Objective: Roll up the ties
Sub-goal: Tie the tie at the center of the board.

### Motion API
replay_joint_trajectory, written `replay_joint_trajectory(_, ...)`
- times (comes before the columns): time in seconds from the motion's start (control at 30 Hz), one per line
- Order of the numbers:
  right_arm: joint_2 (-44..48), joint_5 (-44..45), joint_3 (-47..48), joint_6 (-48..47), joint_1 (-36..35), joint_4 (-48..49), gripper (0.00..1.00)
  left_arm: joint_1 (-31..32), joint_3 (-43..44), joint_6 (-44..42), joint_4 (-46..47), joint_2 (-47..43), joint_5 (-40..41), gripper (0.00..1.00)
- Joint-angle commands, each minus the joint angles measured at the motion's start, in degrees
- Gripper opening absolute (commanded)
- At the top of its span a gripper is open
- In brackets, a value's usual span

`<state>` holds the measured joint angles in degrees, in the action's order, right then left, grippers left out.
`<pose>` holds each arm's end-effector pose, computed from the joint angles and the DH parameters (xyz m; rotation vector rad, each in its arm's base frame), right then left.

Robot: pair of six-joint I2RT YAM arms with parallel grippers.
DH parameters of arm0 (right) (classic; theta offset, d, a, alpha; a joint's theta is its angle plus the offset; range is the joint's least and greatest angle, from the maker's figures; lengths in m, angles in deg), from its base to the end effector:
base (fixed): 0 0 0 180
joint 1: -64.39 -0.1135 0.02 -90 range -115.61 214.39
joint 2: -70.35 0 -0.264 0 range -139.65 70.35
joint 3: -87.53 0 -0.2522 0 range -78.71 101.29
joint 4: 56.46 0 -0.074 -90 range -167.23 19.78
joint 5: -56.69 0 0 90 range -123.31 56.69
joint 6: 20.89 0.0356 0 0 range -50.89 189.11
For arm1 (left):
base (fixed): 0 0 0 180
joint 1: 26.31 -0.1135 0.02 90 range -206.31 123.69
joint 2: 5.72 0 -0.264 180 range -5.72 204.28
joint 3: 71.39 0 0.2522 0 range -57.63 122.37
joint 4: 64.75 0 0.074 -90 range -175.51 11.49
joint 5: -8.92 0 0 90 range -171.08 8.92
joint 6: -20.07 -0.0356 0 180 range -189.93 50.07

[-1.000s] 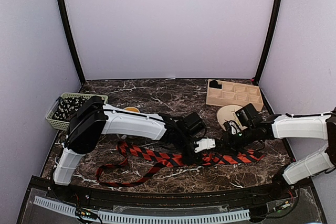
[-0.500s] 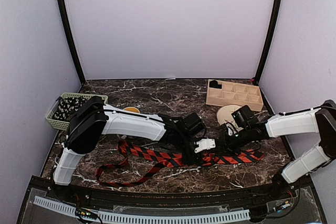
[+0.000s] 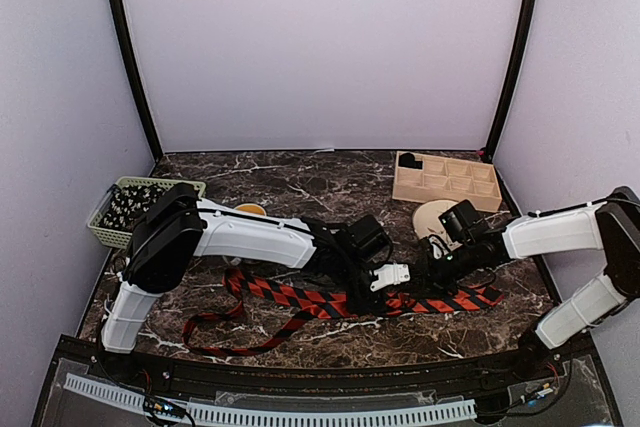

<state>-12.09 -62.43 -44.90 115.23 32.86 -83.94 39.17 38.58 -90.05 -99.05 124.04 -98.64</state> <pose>0.1963 0.1408 0.1379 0.1845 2.9027 1.0352 0.1934 -0.4498 0.1436 1.8572 1.8145 -0.6936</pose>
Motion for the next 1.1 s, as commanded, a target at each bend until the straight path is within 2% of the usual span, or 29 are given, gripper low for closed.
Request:
replay_joint_trajectory(0.0, 0.0, 3.6, -0.3, 0.1, -0.1, -1.2, 0.32, 0.6, -1.5, -0.9, -0.2, -0.7, -0.1, 0.06)
replay_joint_trajectory(0.37, -2.1, -0.3, -2.0, 2.2, -0.5, 4.8, 0.28, 0.6, -1.6, -0.7, 0.5, -0.7, -0.2, 0.06)
replay_joint_trajectory(0.67, -2.5, -1.3, -3.2, 2.6, -0.5, 5.8, 0.25, 0.6, -1.8, -0.6, 0.4, -0.7, -0.2, 0.06)
replay_joint_trajectory(0.87, 2.3, 1.1, -3.5, 2.5, 0.3, 0.8, 0.32, 0.6, -2.1, -0.5, 0.1, -0.9, 0.1, 0.06)
replay_joint_trajectory(1.07, 2.4, 1.4, -6.1, 4.7, 0.8, 3.7, 0.32, 0.6, -2.4, -0.6, 0.7, -1.1, -0.1, 0.06)
